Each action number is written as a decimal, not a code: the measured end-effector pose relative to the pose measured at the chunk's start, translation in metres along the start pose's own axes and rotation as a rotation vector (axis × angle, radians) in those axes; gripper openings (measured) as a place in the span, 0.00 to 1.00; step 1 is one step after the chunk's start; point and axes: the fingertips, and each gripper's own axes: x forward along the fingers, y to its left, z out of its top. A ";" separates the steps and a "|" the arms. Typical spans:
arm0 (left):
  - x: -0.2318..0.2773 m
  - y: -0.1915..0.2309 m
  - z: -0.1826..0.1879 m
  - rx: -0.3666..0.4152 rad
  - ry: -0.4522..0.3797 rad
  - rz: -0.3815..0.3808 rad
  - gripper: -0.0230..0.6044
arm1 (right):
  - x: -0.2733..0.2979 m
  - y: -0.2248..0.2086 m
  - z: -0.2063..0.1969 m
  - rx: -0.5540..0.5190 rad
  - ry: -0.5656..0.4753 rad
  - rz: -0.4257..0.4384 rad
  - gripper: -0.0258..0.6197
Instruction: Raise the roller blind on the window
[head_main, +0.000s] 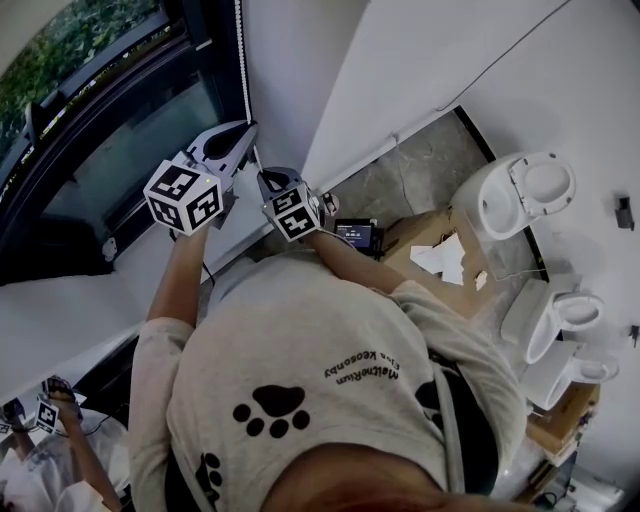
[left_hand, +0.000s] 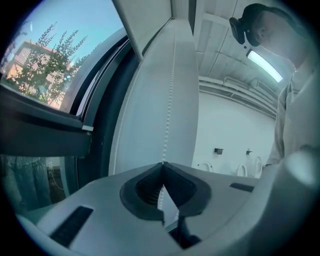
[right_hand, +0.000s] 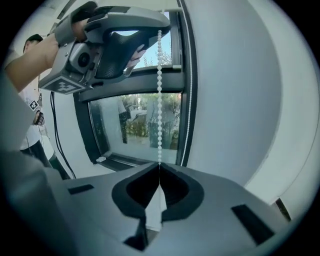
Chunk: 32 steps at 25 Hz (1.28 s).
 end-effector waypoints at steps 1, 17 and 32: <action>0.000 0.001 -0.006 -0.015 0.004 0.000 0.05 | 0.002 0.000 -0.006 0.008 0.019 0.003 0.06; 0.000 0.008 -0.028 -0.009 -0.001 0.011 0.05 | -0.003 -0.003 0.003 0.023 -0.027 0.017 0.21; 0.005 0.015 -0.027 -0.013 0.001 -0.048 0.05 | -0.127 -0.032 0.195 0.096 -0.433 -0.067 0.21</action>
